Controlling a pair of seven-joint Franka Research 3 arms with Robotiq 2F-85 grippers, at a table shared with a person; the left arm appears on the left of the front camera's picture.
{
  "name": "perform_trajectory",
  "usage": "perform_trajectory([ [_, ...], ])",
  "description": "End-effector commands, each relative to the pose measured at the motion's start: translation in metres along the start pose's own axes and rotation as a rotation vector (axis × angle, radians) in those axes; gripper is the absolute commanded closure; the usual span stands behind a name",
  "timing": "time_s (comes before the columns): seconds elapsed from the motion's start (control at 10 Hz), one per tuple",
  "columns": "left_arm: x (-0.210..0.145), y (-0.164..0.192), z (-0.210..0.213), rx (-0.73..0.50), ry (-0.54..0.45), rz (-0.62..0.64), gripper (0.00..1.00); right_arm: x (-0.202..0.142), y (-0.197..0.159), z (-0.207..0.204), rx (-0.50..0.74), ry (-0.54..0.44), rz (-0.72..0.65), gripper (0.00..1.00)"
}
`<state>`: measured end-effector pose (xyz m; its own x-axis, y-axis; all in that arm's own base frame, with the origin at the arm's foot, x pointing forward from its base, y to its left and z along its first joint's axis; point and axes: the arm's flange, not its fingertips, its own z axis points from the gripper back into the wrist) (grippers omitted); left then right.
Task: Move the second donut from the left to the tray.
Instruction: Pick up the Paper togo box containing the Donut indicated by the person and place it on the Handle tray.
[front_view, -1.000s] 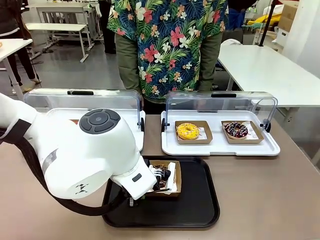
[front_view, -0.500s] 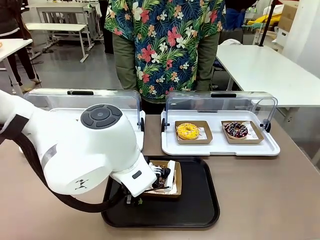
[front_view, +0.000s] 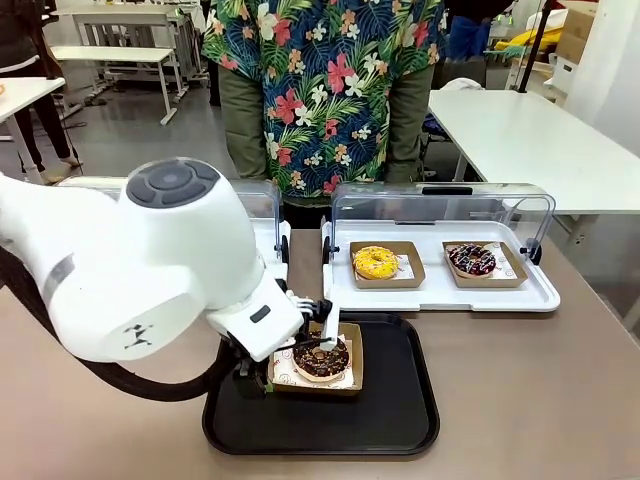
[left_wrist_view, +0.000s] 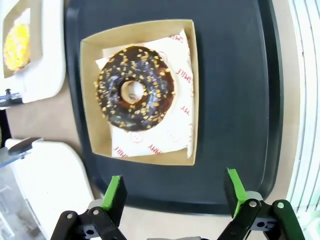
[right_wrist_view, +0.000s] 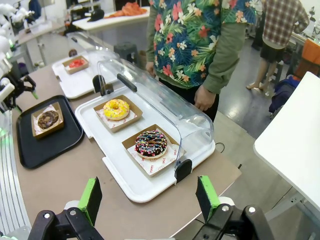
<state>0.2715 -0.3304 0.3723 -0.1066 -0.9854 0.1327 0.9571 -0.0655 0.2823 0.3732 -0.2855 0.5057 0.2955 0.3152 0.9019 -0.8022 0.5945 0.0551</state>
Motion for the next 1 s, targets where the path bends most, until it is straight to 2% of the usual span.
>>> perform_trajectory([
  [0.0,-0.01,0.001,0.022,-0.012,-0.016,-0.021,0.0,0.002,0.0,0.0,-0.002,-0.017,0.011,0.0],
  [0.2,-0.013,0.004,0.028,-0.034,0.005,-0.043,0.0,0.002,0.0,0.0,-0.002,-0.017,0.011,0.0],
  [0.3,-0.003,0.003,0.017,0.011,-0.005,-0.006,0.0,0.002,0.0,0.0,-0.002,-0.017,0.011,0.0],
  [0.9,-0.003,0.003,0.017,0.011,-0.005,-0.006,0.0,0.002,0.0,0.0,-0.002,-0.017,0.011,0.0],
])
